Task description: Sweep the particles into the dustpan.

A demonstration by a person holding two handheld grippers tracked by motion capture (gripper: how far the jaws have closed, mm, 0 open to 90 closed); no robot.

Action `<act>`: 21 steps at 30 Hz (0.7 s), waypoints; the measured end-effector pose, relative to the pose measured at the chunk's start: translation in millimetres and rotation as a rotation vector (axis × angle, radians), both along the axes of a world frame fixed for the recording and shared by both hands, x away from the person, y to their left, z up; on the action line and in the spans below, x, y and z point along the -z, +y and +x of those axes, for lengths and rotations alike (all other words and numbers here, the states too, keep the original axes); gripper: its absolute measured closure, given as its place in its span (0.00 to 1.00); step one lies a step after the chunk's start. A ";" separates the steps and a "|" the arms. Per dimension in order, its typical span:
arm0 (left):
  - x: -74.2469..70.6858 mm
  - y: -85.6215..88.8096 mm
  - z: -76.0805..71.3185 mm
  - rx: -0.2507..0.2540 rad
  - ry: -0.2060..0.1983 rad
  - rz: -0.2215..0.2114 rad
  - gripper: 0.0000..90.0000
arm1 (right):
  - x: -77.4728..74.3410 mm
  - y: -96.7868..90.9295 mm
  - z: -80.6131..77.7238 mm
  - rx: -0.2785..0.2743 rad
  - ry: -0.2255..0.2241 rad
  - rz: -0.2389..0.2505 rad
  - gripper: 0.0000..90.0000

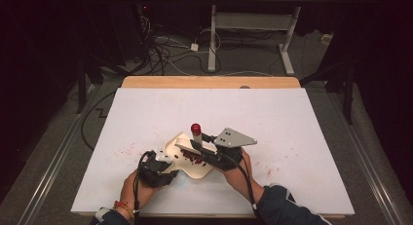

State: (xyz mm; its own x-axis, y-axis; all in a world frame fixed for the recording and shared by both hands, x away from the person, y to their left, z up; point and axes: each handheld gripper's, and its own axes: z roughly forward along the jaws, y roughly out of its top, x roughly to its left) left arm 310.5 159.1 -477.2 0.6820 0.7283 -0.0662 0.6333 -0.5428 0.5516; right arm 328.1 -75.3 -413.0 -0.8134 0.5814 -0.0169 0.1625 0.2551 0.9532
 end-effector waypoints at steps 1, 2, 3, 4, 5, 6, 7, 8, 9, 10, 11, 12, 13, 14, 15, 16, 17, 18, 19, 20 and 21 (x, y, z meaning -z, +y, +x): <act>0.1 0.2 0.1 0.001 0.000 0.000 0.70 | -0.3 0.7 -1.0 -0.004 0.000 -0.001 0.74; 0.2 0.3 0.2 0.001 0.000 -0.001 0.70 | -0.6 0.9 -1.8 -0.005 0.003 0.003 0.74; 0.3 0.3 0.2 0.001 0.000 -0.001 0.70 | -0.9 1.0 -2.1 -0.011 0.006 0.009 0.74; 0.5 0.2 0.1 0.000 0.000 0.000 0.70 | -1.1 1.0 -2.5 -0.024 0.006 0.014 0.74; 0.5 0.0 -0.1 0.001 -0.002 0.002 0.70 | -1.4 1.2 -3.5 -0.024 0.004 0.017 0.75; 0.4 -0.1 0.0 0.002 -0.002 0.004 0.70 | -1.9 1.5 -4.3 -0.031 0.004 0.019 0.75; 0.3 -0.1 0.0 0.003 -0.003 0.005 0.70 | -2.3 1.9 -5.0 -0.033 -0.002 0.020 0.76; 0.4 -0.1 0.0 0.003 -0.003 0.006 0.70 | -2.8 2.2 -5.9 -0.042 -0.003 0.019 0.76; 0.4 0.1 0.1 0.005 -0.004 0.006 0.70 | -3.3 2.1 -5.8 -0.045 -0.009 0.019 0.76; 0.2 0.7 0.2 0.010 -0.003 0.010 0.70 | -3.4 1.5 -5.7 -0.049 -0.004 0.032 0.77; 0.1 1.0 0.1 0.011 -0.003 0.010 0.70 | -3.5 0.7 -5.0 -0.055 -0.008 0.035 0.77; 0.3 1.3 -0.1 0.011 -0.002 0.009 0.70 | -3.7 0.1 -4.3 -0.057 -0.010 0.039 0.78; 0.2 1.6 -0.3 0.012 -0.002 0.012 0.70 | -3.7 -1.0 -3.6 -0.062 -0.013 0.043 0.78; 0.2 1.8 -0.5 0.012 -0.003 0.011 0.70 | -4.7 -2.5 -2.1 -0.058 -0.027 0.046 0.78; 0.1 2.4 -0.5 0.014 -0.003 0.011 0.70 | -4.7 -2.5 -2.1 -0.058 -0.027 0.046 0.78; -0.2 3.3 -0.3 0.017 -0.003 0.012 0.70 | -5.4 -3.6 -1.3 -0.056 -0.030 0.053 0.78; -0.2 4.0 -0.4 0.015 -0.001 0.009 0.70 | -6.4 -5.0 -0.3 -0.053 -0.032 0.057 0.78; -0.2 4.7 -0.3 0.018 -0.001 0.009 0.70 | -8.8 -8.2 1.4 -0.045 -0.035 0.064 0.78; -0.1 5.4 -0.3 0.018 -0.002 0.007 0.70 | -8.8 -8.2 1.4 -0.045 -0.035 0.064 0.78; -0.1 6.7 -0.2 0.022 -0.002 0.008 0.70 | -10.5 -10.3 2.4 -0.038 -0.041 0.069 0.78; 0.0 7.6 -0.4 0.021 0.000 0.007 0.70 | -12.6 -12.8 3.3 -0.034 -0.042 0.074 0.78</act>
